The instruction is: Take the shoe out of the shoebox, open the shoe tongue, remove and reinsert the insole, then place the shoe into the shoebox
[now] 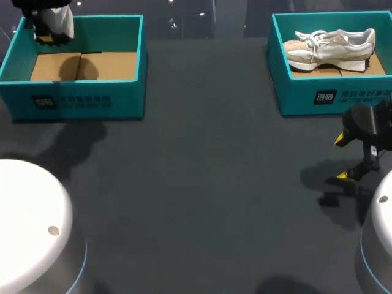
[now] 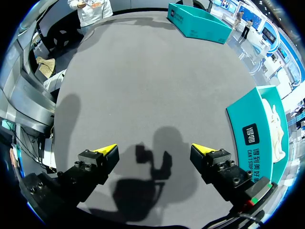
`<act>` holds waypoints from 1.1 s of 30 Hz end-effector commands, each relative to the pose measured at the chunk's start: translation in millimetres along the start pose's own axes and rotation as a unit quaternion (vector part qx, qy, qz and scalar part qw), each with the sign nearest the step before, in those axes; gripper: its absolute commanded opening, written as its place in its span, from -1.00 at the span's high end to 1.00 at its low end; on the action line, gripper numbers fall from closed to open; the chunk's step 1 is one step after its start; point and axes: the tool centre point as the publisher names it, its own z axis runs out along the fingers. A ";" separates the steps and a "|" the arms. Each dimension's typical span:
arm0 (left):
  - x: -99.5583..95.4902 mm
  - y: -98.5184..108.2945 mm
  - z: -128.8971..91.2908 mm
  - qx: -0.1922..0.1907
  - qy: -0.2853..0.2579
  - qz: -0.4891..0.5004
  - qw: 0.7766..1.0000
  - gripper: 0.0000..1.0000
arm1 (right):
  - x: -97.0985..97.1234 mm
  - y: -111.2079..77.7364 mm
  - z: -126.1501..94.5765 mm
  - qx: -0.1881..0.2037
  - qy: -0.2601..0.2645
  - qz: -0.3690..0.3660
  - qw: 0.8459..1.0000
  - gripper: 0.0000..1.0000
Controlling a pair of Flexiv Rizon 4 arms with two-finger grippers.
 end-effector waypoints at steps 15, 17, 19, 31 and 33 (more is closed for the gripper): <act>-35.2 58.7 13.9 0.030 0.019 0.052 0.998 1.00 | 1.6 0.4 0.0 0.002 -0.001 0.001 1.000 -1.00; -35.2 58.7 13.9 0.030 0.019 0.052 0.998 1.00 | 1.6 0.4 0.0 0.002 -0.001 0.001 1.000 -1.00; -35.2 58.7 13.9 0.030 0.019 0.052 0.998 1.00 | 1.6 0.4 0.0 0.002 -0.001 0.001 1.000 -1.00; -41.0 101.5 23.7 0.066 0.022 0.355 0.932 1.00 | 1.6 0.4 0.0 0.002 -0.001 0.001 1.000 -1.00; -42.2 111.6 24.9 0.076 0.011 0.421 0.904 1.00 | 1.6 0.4 0.0 0.002 -0.001 0.001 1.000 -1.00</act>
